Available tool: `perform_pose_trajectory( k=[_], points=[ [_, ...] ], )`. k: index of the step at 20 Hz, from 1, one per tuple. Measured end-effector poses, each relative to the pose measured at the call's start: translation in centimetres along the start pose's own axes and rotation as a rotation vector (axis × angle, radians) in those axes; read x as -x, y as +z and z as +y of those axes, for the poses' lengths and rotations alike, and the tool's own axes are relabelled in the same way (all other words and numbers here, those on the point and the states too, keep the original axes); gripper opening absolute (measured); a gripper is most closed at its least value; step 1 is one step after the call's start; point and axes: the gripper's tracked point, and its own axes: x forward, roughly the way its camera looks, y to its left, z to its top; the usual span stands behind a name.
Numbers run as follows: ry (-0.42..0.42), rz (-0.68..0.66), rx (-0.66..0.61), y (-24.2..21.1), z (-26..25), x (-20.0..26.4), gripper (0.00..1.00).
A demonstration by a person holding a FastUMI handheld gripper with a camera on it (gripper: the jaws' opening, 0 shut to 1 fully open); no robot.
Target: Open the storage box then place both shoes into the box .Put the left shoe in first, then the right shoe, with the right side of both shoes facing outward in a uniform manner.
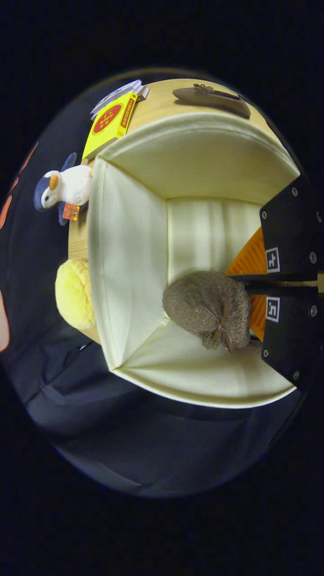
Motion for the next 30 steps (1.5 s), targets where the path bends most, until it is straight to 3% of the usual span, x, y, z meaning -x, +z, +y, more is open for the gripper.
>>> perform_pose_trajectory(
  k=[4, 11, 14, 17, 21, 26, 30],
  points=[
    [0.087, 0.067, 0.023, -1.0, 0.5, 1.0, 0.16],
    [0.493, -0.062, -0.053, 0.5, 0.8, 11.9, 0.67],
    [0.545, -0.19, -0.066, 1.2, -4.1, 16.6, 0.82],
    [0.44, -0.332, -0.041, 0.9, -12.3, 18.2, 0.93],
    [0.268, -0.42, -0.004, -0.5, -22.8, 17.7, 0.97],
    [0.077, -0.426, -0.033, -2.8, -34.3, 16.1, 0.98],
    [-0.016, -0.395, -0.077, -5.2, -40.9, 14.2, 0.99]
  ],
)
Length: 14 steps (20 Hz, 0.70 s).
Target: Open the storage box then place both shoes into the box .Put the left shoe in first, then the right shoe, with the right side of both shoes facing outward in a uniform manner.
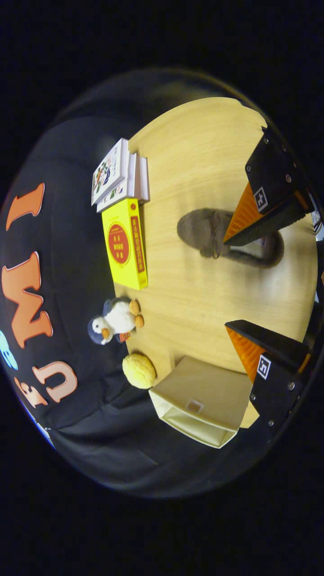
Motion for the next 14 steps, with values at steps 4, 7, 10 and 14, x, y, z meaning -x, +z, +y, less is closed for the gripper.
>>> perform_pose_trajectory(
  k=[4, 7, 10, 14],
  points=[
    [-0.046, 0.015, 0.011, -2.0, -3.6, -1.1, 0.98],
    [-0.073, 0.009, 0.031, -2.5, -5.7, -2.6, 0.93],
    [-0.085, 0.033, 0.055, -3.6, -7.1, -4.8, 0.84],
    [-0.097, 0.009, 0.058, -3.4, -7.8, -7.0, 0.63]
  ],
)
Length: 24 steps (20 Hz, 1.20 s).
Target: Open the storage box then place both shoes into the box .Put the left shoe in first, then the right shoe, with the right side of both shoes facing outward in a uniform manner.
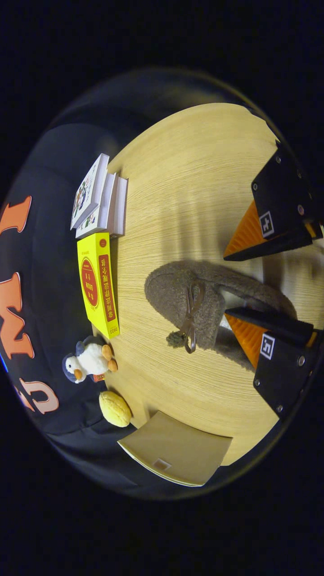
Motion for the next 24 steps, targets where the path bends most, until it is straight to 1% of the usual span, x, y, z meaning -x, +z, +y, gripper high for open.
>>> perform_pose_trajectory(
  k=[1, 3, 4, 6, 8, 9, 11, 14, 17, 21, 24],
  points=[
    [-0.007, -0.014, 0.003, 0.3, 0.0, -0.5, 0.53],
    [-0.026, -0.032, 0.022, 0.7, -0.2, -1.4, 0.45],
    [-0.03, -0.036, 0.014, 0.9, -0.1, -1.7, 0.42],
    [-0.048, -0.044, -0.023, 1.3, -0.6, -2.0, 0.38],
    [-0.077, -0.047, -0.085, 1.8, -1.3, -2.1, 0.25],
    [-0.075, -0.054, -0.11, 2.1, -1.1, -1.8, 0.12],
    [-0.073, -0.07, -0.159, 3.1, -0.6, -0.7, 0.07],
    [-0.085, -0.107, -0.186, 5.7, 1.4, 2.2, 0.06],
    [-0.083, -0.139, -0.189, 8.3, 4.7, 5.2, 0.06],
    [-0.022, -0.169, -0.187, 11.4, 12.2, 8.6, 0.06],
    [0.037, -0.175, -0.136, 12.9, 18.6, 10.4, 0.06]
  ],
)
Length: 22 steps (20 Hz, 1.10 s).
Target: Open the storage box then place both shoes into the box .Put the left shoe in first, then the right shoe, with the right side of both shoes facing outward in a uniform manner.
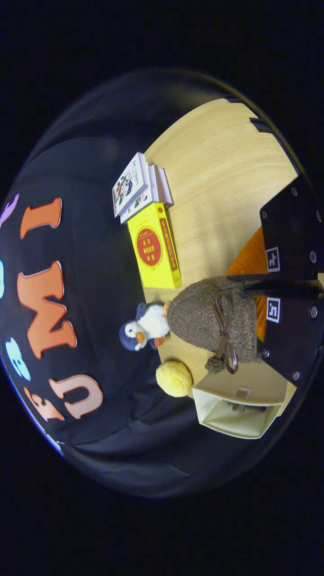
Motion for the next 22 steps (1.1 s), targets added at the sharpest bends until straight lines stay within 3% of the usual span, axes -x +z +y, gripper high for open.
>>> perform_pose_trajectory(
  k=[11, 16, 22],
  points=[
    [0.141, 0.099, 0.104, -1.6, 19.7, -0.9, 0.06],
    [0.082, 0.152, 0.159, -4.4, 22.1, -4.3, 0.07],
    [-0.009, 0.251, 0.224, -8.5, 21.6, -7.0, 0.09]
  ],
)
